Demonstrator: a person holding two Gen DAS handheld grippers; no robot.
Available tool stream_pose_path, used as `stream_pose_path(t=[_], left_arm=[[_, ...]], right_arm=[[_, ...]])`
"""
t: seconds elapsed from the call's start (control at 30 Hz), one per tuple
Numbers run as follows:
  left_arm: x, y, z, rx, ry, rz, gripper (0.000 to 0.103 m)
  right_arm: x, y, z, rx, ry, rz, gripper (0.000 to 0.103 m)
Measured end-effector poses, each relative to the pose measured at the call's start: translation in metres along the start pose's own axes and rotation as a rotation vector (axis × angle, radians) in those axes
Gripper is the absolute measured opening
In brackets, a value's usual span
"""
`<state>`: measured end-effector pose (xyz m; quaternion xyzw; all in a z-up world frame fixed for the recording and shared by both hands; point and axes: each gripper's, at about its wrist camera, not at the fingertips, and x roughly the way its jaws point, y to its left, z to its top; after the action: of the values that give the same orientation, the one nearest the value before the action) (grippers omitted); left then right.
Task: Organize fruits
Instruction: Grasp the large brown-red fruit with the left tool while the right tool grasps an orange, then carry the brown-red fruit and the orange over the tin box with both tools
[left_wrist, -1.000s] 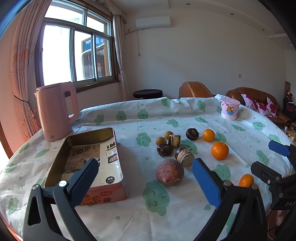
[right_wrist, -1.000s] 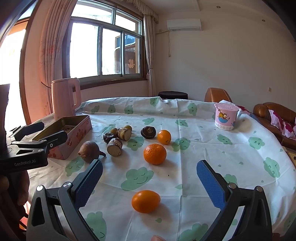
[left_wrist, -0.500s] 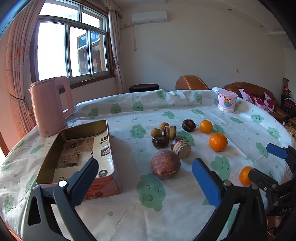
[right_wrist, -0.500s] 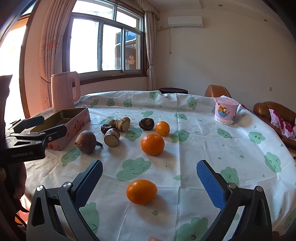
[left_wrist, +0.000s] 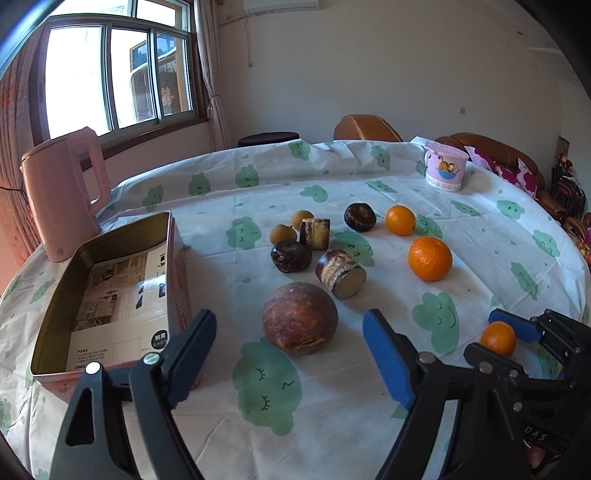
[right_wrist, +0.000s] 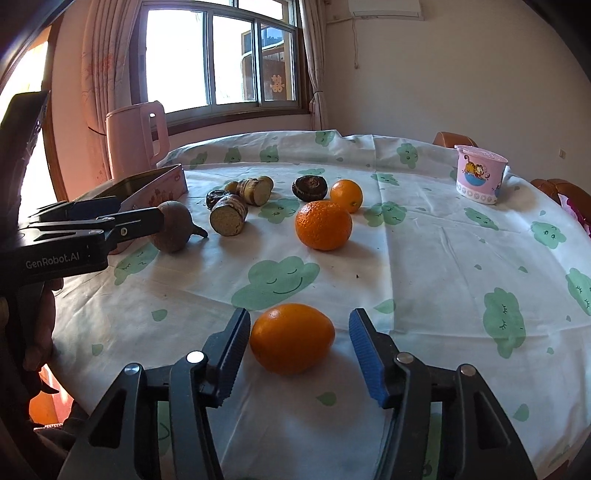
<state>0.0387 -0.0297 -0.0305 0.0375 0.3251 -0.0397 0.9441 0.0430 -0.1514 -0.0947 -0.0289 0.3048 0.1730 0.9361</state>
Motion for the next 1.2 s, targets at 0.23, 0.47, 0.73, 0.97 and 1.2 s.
stream_pose_path(t=[0.23, 0.47, 0.73, 0.97, 1.2], left_arm=[[0.024, -0.002, 0.003, -0.001, 0.107, -0.012, 0.055], [0.021, 0.003, 0.001, -0.029, 0.096, -0.033, 0.052], [0.009, 0.013, 0.002, -0.056, 0.03, -0.038, 0.052], [-0.004, 0.02, 0.001, -0.059, -0.031, -0.018, 0.052], [-0.015, 0.028, 0.003, -0.067, -0.078, 0.013, 0.052]], right_arm=[[0.003, -0.002, 0.004, -0.001, -0.003, 0.023, 0.043], [0.003, -0.002, 0.009, -0.008, -0.003, 0.037, 0.043], [-0.001, 0.008, 0.026, -0.053, -0.028, 0.059, 0.042], [0.002, 0.021, 0.041, -0.089, -0.055, 0.081, 0.042], [0.007, 0.034, 0.056, -0.125, -0.079, 0.105, 0.042]])
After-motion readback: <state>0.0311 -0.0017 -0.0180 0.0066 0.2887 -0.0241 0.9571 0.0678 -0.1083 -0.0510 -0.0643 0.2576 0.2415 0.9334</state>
